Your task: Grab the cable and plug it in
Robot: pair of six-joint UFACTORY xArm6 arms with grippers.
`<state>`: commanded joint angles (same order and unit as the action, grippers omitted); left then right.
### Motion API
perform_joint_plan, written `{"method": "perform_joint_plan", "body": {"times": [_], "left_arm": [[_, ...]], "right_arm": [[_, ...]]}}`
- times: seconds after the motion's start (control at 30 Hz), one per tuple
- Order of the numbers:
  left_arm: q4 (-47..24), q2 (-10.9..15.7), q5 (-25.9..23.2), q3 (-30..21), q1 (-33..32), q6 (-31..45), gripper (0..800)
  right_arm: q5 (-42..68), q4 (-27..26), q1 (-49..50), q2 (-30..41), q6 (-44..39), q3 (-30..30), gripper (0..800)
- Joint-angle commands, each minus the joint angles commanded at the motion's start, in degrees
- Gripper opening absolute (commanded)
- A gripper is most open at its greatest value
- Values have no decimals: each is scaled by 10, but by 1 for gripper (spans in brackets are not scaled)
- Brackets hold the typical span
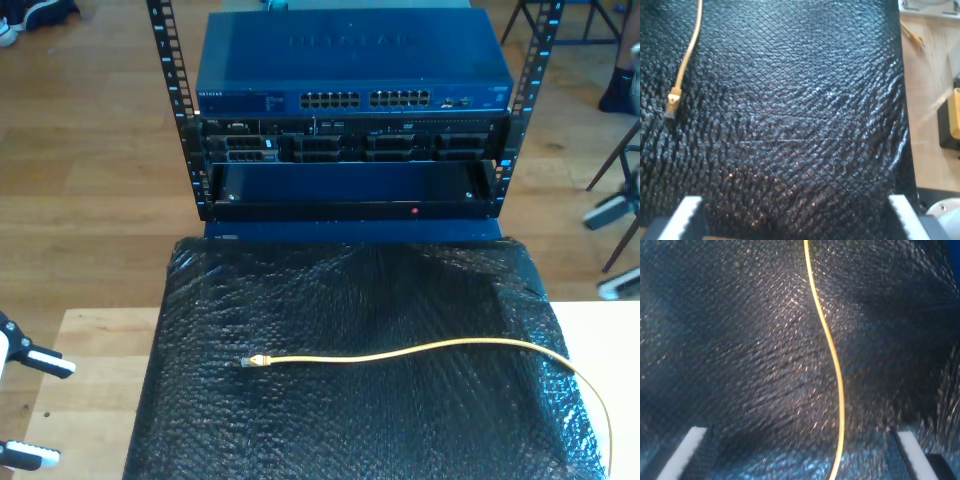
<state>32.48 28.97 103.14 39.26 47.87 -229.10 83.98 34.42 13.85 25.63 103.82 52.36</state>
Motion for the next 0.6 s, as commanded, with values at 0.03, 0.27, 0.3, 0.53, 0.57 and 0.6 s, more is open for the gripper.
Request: {"method": "perform_joint_plan", "body": {"times": [0.03, 0.27, 0.3, 0.53, 0.57, 0.6], "left_arm": [[4, 0, -3, 0, 0, -1, 800], [30, 0, -46, -6, 2, -18, 800], [30, 0, -51, -6, 1, -21, 800], [30, -1, -59, -17, 1, -25, 800], [30, -1, -60, -20, 1, -25, 800], [30, -1, -64, -23, 1, -26, 800]], "right_arm": [[-9, -1, -12, 0, -9, -1, 793], [-69, -4, -99, -1, -65, -6, 792], [-76, -4, -111, -1, -73, -7, 792], [-129, -7, -167, -11, -106, -14, 792], [-136, -11, -172, -16, -109, -14, 792], [-143, -18, -178, -19, -114, -15, 792]]}}
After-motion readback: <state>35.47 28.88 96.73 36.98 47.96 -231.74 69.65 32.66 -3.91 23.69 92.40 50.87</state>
